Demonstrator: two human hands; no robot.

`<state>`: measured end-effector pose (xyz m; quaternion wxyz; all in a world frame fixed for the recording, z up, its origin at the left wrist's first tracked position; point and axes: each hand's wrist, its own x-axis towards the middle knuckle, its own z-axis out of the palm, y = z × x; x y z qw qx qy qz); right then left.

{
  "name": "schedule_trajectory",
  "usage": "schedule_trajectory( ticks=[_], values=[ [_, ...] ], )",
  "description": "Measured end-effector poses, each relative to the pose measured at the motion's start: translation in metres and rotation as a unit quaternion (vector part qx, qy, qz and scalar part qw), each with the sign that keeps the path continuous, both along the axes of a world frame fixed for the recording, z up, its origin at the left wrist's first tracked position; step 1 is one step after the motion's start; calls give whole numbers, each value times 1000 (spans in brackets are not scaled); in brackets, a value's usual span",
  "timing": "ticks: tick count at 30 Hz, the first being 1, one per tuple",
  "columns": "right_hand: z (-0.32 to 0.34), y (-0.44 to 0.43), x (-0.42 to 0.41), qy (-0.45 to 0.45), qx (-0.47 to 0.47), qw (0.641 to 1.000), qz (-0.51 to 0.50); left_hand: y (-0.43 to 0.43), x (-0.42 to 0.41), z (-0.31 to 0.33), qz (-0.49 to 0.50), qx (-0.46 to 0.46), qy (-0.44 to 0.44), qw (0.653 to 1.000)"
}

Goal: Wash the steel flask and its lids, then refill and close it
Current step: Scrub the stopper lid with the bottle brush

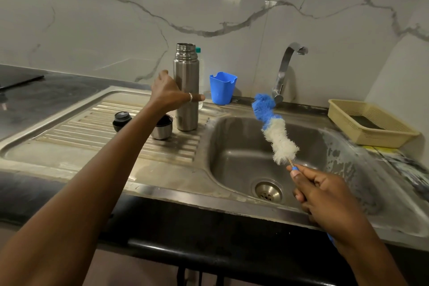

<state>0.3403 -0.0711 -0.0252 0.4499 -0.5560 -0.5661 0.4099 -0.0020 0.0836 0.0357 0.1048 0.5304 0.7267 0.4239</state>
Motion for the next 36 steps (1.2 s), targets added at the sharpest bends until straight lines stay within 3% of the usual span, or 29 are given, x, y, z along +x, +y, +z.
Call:
schedule_trajectory(
  ticks=[4, 10, 15, 24, 32, 36],
  values=[
    [1, -2, 0, -2, 1, 1000, 1, -22, -17, 2, -17, -73, 77, 994],
    [-1, -3, 0, -10, -3, 1000, 7, -50, -47, 3, -75, -92, 50, 992],
    [-4, -2, 0, -27, -6, 1000, 9, -60, -83, -16, -27, -92, 47, 994],
    [-4, 1, -3, -51, -5, 999, 8, -65, -108, -50, 6, -180, 85, 980],
    [-1, 2, -8, -49, 5, 999, 22, -63, -108, -62, 93, -135, 89, 982],
    [-1, 4, -9, -71, 23, 997, 21, -74, -92, -47, 127, -61, 89, 986]
  ],
)
